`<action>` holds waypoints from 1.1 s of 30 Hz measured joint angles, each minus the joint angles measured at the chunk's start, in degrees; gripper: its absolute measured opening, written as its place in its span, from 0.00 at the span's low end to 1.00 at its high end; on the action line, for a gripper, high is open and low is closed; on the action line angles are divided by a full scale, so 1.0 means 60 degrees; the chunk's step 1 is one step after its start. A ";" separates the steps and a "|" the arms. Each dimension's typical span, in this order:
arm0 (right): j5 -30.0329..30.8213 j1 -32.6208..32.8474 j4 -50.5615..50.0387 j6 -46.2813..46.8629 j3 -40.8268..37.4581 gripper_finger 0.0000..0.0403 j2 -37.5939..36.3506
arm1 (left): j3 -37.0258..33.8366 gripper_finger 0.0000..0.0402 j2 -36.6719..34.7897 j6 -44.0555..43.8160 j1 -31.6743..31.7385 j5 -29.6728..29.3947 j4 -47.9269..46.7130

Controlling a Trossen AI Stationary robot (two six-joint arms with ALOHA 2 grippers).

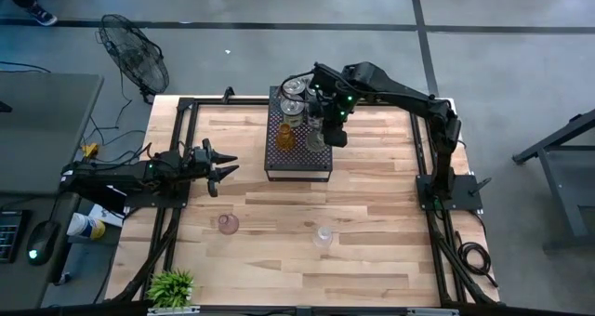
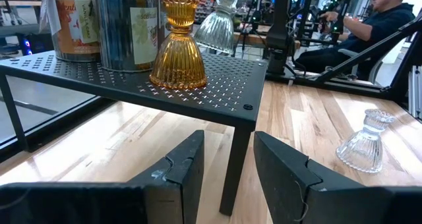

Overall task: Pick & Place candle stick holders
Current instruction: Put the green candle holder on the black shelf

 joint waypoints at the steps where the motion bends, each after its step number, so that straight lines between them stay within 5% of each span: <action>1: 0.0004 -0.0005 0.0016 -0.0010 0.0000 0.04 0.0000 | 0.0000 0.32 0.0000 0.0000 -0.0003 -0.0003 0.0000; 33: 0.0296 -0.0136 0.0134 -0.0020 -0.0007 0.04 0.0266 | 0.0000 0.32 -0.0001 0.0000 -0.0001 0.0000 0.0000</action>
